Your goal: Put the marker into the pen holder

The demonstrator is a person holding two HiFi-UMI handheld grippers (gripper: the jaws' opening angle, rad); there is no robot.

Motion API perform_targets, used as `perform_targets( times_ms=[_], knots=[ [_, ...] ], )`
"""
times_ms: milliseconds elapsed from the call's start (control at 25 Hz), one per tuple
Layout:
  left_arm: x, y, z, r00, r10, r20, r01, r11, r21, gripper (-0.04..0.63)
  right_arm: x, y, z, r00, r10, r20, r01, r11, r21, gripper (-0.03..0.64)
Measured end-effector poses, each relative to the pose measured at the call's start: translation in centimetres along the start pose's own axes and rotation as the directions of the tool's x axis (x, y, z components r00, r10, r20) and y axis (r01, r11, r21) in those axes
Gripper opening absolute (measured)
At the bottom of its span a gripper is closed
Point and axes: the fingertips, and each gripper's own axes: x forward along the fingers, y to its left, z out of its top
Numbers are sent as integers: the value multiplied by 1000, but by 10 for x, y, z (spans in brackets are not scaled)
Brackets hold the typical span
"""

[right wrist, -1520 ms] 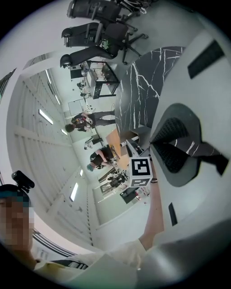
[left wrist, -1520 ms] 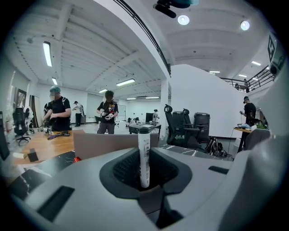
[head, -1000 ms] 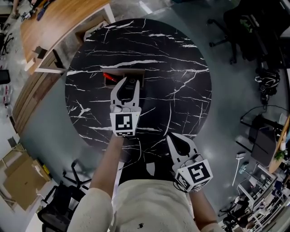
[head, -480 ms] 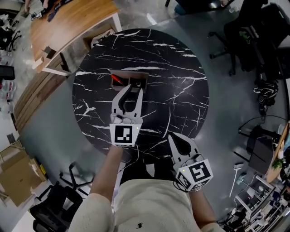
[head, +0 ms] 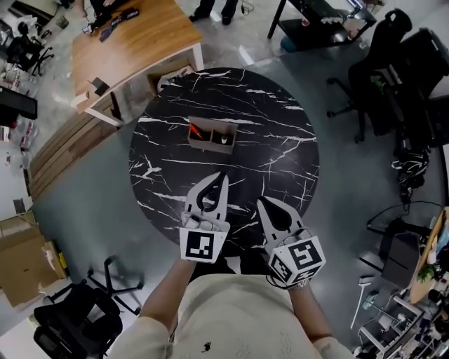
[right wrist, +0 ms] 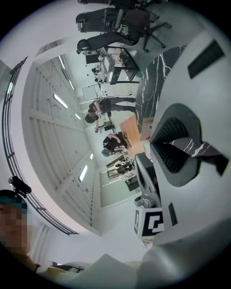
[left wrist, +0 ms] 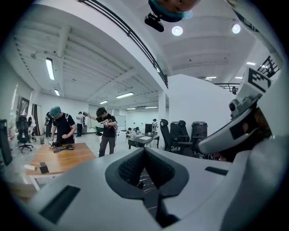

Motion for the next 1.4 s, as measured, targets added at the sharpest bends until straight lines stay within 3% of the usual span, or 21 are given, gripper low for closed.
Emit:
perform_targets(
  times_ms=[120, 160, 280, 360, 720, 1400],
  knots=[
    [-18, -20, 12, 995, -72, -63, 82, 982, 171, 12, 0, 11, 18, 999, 30, 40, -29, 999, -27, 17],
    [-25, -24, 16, 995, -75, -67, 86, 982, 170, 12, 1, 15, 22, 998, 42, 43, -40, 998, -38, 17],
    [-43, -24, 28, 1000, 4, -14, -4, 1000, -25, 12, 0, 28, 29, 997, 72, 42, -69, 995, -77, 17],
    [-50, -22, 33, 999, 38, 1, -38, 997, -63, 12, 1, 33, 32, 995, 90, 39, -85, 991, -106, 17],
    [-73, -8, 33, 990, 140, 17, -137, 986, -94, 12, 2, 48, 30, 989, 149, 18, -145, 981, -126, 17],
    [-71, -18, 33, 986, 166, 18, -163, 981, -101, 12, -2, 40, 39, 984, 178, 27, -172, 975, -144, 17]
  ],
)
